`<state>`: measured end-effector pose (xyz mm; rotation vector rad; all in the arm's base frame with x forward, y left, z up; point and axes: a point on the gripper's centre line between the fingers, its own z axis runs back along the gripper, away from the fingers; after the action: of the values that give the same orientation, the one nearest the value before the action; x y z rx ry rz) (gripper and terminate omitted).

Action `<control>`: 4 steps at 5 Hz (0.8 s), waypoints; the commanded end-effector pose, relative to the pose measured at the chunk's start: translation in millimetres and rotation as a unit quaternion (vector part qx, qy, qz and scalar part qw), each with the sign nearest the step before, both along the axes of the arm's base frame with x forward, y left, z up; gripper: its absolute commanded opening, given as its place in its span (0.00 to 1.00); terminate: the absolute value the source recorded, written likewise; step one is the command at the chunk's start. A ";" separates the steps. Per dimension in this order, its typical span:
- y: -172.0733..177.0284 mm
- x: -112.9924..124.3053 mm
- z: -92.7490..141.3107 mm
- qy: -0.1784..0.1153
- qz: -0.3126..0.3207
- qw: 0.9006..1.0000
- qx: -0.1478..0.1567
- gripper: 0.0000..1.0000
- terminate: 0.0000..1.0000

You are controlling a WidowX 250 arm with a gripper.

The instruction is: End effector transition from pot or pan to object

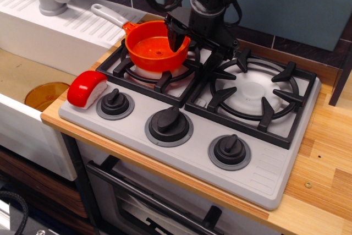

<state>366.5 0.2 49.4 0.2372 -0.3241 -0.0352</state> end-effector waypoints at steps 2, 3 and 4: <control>0.0 -0.4 7.0 0.000 0.003 1.000 0.006 1.00 0.00; -1.9 -1.6 12.5 0.001 0.007 1.000 0.007 1.00 0.00; -4.3 -2.5 18.2 0.003 0.012 1.000 0.010 1.00 0.00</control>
<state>350.3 -0.6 40.9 0.2709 -0.2158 -0.0158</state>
